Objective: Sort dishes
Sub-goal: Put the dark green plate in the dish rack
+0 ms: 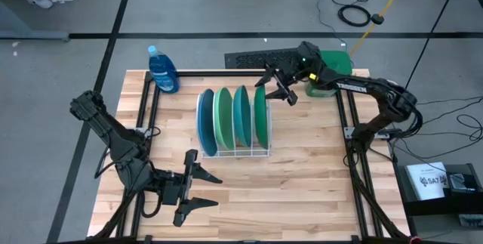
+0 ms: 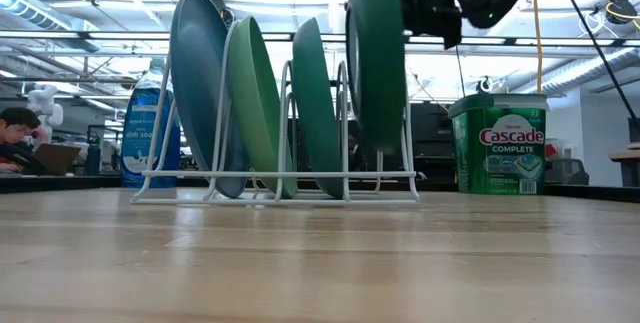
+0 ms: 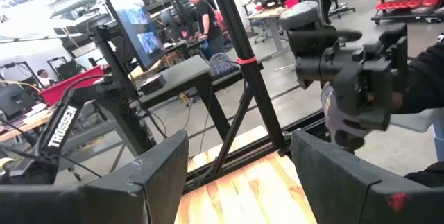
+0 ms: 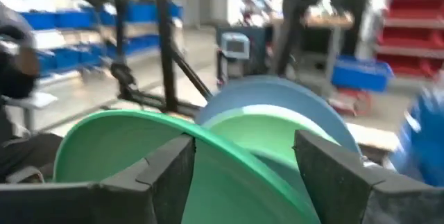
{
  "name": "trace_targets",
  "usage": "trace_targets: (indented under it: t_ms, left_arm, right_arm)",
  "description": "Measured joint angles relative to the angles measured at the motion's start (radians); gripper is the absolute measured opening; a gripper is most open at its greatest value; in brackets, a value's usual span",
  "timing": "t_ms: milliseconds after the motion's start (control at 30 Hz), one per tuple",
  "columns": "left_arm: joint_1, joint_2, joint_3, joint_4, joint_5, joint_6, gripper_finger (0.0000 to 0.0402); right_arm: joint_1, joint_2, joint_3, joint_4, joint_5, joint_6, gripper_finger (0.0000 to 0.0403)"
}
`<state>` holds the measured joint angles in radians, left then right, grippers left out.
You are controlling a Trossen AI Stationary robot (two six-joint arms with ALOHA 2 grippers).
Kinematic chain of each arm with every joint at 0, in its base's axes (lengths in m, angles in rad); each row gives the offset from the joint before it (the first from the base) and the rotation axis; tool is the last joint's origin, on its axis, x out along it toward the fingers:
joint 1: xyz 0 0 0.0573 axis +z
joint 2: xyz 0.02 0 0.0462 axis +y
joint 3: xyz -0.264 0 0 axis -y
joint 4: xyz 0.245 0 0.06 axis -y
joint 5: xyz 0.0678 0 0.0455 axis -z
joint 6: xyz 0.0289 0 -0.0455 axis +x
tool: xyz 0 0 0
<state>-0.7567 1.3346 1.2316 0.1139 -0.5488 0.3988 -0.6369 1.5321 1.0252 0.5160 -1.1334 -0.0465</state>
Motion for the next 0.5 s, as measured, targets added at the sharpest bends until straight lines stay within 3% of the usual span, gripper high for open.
trace_targets:
  t_ms: [200,400,500]
  left_arm:
    - [0.0,0.0,0.0,0.0,0.0,0.0,0.0253]
    - [0.0,0.0,0.0,0.001,0.0,0.0,0.0253]
    - [0.0,0.0,0.0,0.005,0.0,0.0,0.0253]
  right_arm:
    - [-0.001,-0.052,0.0,-0.396,0.227,-0.235,0.0237]
    - [0.012,-0.059,0.002,-0.557,0.292,-0.292,0.0258]
    - [0.04,-0.067,0.001,-0.627,0.392,-0.357,0.0264]
